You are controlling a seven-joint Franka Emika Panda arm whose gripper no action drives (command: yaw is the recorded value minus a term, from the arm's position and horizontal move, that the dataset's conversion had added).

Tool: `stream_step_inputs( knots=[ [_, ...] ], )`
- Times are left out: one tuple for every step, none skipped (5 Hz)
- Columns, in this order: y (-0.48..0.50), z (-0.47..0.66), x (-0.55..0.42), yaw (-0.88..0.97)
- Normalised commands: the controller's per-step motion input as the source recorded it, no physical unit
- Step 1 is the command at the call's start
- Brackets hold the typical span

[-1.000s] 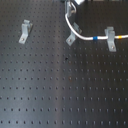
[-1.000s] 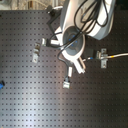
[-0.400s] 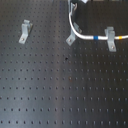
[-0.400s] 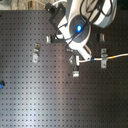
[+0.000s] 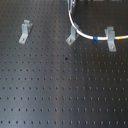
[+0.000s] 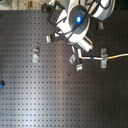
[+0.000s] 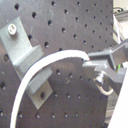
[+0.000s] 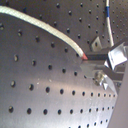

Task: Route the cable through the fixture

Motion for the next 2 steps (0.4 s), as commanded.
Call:
stream_step_inputs(
  knots=[
    [0.001,0.33,0.009,0.0],
    [-0.053,0.64,0.085,0.0]
  ],
)
